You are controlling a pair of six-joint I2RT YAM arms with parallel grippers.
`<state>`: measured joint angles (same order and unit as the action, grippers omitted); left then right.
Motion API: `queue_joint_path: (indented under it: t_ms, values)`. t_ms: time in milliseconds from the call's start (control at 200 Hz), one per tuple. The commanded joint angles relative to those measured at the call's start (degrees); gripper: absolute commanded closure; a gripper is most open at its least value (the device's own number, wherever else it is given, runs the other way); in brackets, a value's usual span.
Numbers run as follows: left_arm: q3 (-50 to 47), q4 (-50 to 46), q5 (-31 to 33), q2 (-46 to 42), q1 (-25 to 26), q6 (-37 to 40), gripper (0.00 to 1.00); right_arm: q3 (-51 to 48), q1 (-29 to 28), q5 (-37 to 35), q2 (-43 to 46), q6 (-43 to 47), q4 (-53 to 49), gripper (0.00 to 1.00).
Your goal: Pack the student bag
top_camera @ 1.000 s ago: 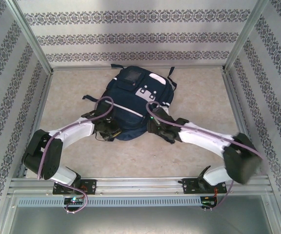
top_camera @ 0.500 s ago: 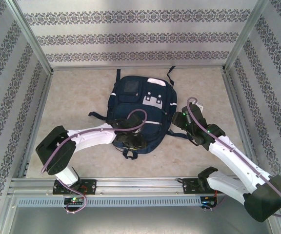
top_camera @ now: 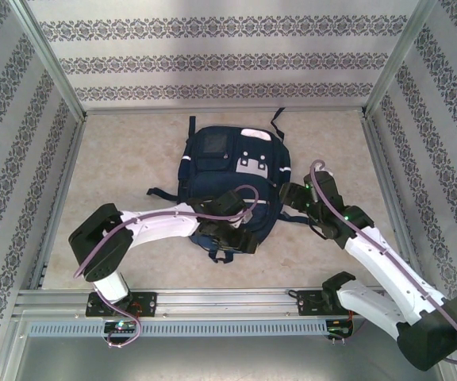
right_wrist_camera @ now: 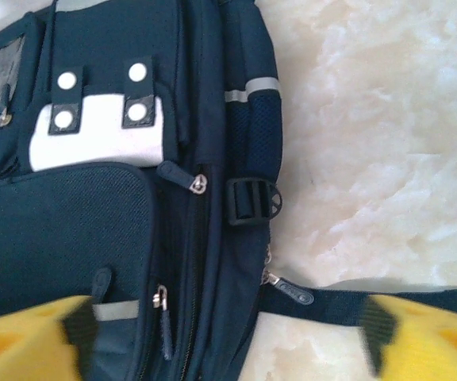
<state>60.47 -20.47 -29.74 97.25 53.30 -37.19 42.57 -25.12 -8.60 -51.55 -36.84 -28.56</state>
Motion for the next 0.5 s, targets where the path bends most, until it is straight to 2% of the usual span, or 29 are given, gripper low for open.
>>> queue_joint_path:
  t_ms: [0, 75, 155, 240, 280, 320, 345, 410, 500]
  values:
    - [-0.9, 8.9, 0.4, -6.0, 0.5, 8.1, 0.0, 2.6, -0.6, -2.3, 3.3, 4.6, -2.2, 0.02]
    - [-1.8, 7.9, 6.0, -14.2, 0.0, 11.6, 0.01, 4.2, -0.8, -5.5, 5.6, 6.5, -3.4, 0.02]
    - [-1.2, 3.2, 16.8, -22.6, -1.0, 16.1, 0.01, 5.0, -0.8, -8.9, 7.7, 8.2, -2.3, 0.02]
    - [-0.7, 0.1, 35.5, -29.8, -2.8, 19.3, 0.01, 4.2, -0.7, -13.5, 8.8, 10.9, 2.9, 0.02]
    - [-2.2, 2.4, 44.7, -32.4, -3.6, 22.8, 0.01, 2.3, -0.6, -15.3, 9.0, 13.3, 7.9, 0.02]
    - [-3.7, 5.0, 50.5, -34.1, -5.2, 27.0, 0.01, -0.6, -0.4, -14.9, 9.1, 19.0, 15.3, 0.02]
    - [-4.8, 6.9, 52.0, -34.6, -7.1, 29.4, 0.01, -2.8, -0.3, -13.3, 9.1, 24.0, 19.9, 0.02]
    - [-8.3, 12.0, 50.9, -34.5, -13.1, 38.2, 0.01, -6.3, 0.1, -12.0, 7.5, 32.5, 28.0, 0.02]
    - [-11.2, 13.5, 50.5, -32.1, -25.0, 33.3, 0.01, -9.3, 1.4, -9.0, 3.5, 38.3, 36.1, 0.02]
